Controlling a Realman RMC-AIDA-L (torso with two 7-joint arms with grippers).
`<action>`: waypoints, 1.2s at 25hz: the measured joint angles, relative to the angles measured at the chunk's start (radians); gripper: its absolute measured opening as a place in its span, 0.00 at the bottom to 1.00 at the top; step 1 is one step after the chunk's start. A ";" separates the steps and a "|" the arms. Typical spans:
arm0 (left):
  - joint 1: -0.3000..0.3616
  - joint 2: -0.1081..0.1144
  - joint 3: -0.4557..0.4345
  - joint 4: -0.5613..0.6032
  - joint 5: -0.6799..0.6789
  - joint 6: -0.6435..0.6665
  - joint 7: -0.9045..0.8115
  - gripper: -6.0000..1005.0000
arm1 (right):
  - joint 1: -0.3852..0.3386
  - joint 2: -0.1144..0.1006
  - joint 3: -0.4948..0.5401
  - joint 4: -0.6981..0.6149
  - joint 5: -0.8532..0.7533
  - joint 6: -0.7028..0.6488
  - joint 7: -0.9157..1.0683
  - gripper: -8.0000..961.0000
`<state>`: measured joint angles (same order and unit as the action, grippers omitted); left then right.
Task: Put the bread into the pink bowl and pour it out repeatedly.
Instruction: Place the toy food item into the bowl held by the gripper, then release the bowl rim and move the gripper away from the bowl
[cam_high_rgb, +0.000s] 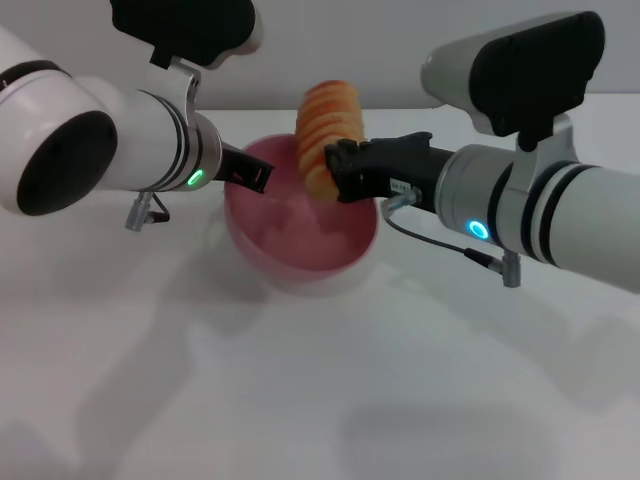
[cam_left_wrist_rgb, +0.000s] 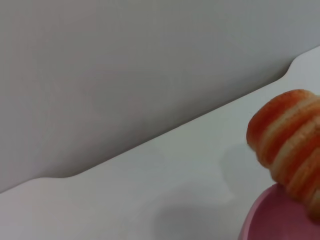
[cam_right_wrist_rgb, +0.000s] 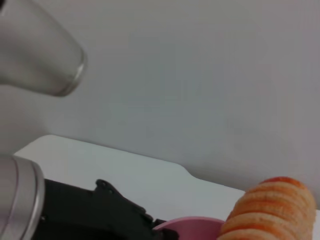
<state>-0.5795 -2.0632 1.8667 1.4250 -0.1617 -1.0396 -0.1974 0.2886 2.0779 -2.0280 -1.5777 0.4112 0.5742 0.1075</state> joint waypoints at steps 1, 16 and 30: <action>0.000 0.000 -0.001 0.000 0.000 0.003 0.001 0.05 | 0.004 -0.001 -0.004 0.002 0.004 -0.001 -0.001 0.10; -0.001 0.002 -0.013 -0.010 0.001 0.019 0.009 0.05 | 0.033 -0.002 -0.100 0.028 0.011 -0.059 -0.006 0.43; 0.014 0.002 -0.014 -0.032 -0.032 0.038 0.038 0.05 | -0.174 0.011 -0.061 0.043 -0.558 -0.523 0.008 0.66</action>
<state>-0.5655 -2.0616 1.8528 1.3927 -0.1940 -1.0012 -0.1596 0.1146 2.0885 -2.0894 -1.5347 -0.1470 0.0508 0.1154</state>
